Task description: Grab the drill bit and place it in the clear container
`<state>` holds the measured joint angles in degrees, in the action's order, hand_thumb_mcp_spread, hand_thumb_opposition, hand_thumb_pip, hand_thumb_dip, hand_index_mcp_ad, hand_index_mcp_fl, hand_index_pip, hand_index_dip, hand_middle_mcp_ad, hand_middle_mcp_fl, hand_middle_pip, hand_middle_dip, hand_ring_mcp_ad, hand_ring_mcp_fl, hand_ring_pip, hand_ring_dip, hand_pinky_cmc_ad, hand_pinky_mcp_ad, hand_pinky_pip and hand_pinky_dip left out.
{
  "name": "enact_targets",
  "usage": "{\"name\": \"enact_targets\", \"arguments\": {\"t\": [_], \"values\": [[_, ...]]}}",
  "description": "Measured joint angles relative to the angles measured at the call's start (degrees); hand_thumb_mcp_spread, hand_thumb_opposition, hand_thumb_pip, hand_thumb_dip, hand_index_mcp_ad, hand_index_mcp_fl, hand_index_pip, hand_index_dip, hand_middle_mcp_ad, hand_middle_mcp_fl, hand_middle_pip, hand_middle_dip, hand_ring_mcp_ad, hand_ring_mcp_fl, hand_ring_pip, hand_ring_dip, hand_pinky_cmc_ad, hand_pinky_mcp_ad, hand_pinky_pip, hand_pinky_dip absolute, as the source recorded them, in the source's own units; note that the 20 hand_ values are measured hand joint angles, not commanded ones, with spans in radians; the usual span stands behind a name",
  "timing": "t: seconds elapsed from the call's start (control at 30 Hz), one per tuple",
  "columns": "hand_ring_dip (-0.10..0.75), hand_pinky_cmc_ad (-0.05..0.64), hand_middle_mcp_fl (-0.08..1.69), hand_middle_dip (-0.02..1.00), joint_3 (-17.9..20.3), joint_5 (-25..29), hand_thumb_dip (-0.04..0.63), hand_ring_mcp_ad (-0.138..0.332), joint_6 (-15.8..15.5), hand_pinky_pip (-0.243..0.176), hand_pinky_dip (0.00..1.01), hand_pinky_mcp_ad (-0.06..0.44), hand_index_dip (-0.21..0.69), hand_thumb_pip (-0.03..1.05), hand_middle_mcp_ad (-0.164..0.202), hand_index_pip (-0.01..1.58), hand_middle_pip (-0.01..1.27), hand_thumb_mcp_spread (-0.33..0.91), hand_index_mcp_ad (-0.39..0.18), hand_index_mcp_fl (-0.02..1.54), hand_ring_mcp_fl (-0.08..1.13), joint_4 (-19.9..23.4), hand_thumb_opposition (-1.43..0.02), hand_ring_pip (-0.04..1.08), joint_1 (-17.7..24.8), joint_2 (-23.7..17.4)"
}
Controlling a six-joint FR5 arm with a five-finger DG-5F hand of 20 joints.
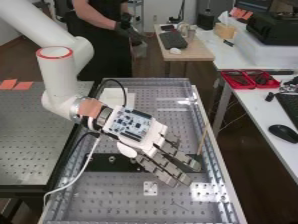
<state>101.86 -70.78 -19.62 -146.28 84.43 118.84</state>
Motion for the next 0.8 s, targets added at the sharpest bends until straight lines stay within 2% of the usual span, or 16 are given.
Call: {"name": "enact_targets", "arguments": {"t": [0.7,0.8], "values": [[-0.012,0.173,0.07,0.11,-4.0,-3.2,0.286,0.23,0.5,-0.105,0.18,0.175,0.106,0.65,0.127,1.35,0.14,0.4,-0.028,0.31,0.02,-0.9,-0.91,0.07,-1.7,3.8],[-0.012,0.173,0.1,0.11,-4.5,-3.7,0.283,0.232,0.5,-0.105,0.18,0.176,0.106,0.62,0.124,1.36,0.14,0.4,-0.038,0.3,0.02,-1.1,-0.91,0.07,-2.0,4.2]]}}
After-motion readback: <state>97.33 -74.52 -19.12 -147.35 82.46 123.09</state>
